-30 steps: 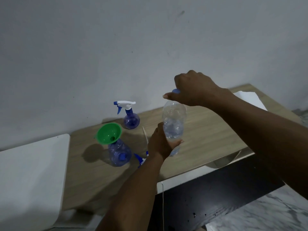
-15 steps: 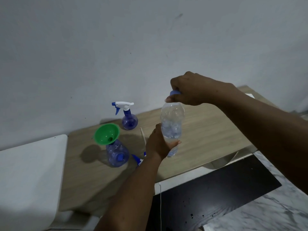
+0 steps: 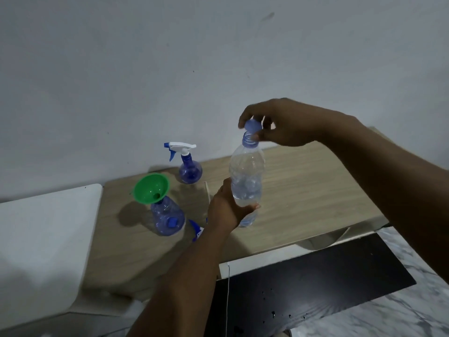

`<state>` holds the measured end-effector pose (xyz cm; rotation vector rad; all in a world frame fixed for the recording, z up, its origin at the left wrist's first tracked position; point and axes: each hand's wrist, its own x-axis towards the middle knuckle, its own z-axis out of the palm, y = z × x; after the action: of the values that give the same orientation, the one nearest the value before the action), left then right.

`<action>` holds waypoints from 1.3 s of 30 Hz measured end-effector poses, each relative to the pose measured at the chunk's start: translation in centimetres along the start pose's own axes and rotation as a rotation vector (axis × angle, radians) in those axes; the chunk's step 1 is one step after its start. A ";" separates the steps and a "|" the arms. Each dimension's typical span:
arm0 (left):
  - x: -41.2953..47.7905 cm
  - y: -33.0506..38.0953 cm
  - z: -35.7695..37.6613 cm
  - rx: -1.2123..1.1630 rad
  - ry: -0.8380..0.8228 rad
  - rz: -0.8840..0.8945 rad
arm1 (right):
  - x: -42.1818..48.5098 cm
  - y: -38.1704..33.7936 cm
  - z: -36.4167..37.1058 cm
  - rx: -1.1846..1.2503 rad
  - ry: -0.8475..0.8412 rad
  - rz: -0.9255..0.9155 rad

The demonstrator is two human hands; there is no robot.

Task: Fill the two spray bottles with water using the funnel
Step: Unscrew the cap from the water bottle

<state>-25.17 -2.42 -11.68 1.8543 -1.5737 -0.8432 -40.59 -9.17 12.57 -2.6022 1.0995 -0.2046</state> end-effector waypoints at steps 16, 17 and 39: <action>-0.7 1.5 0.9 -0.018 0.198 -0.088 | -3.8 14.6 24.3 0.207 -0.257 0.444; -0.8 1.5 0.8 -0.025 0.202 -0.089 | -3.9 14.8 25.0 0.223 -0.257 0.451; -1.7 0.1 -1.2 -0.028 0.001 -0.111 | -1.5 8.0 16.9 0.910 -0.156 0.147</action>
<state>-24.55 -0.72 -10.62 1.9366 -1.4624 -0.9082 -42.89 -9.54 -6.10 -1.6928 0.8548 -0.3586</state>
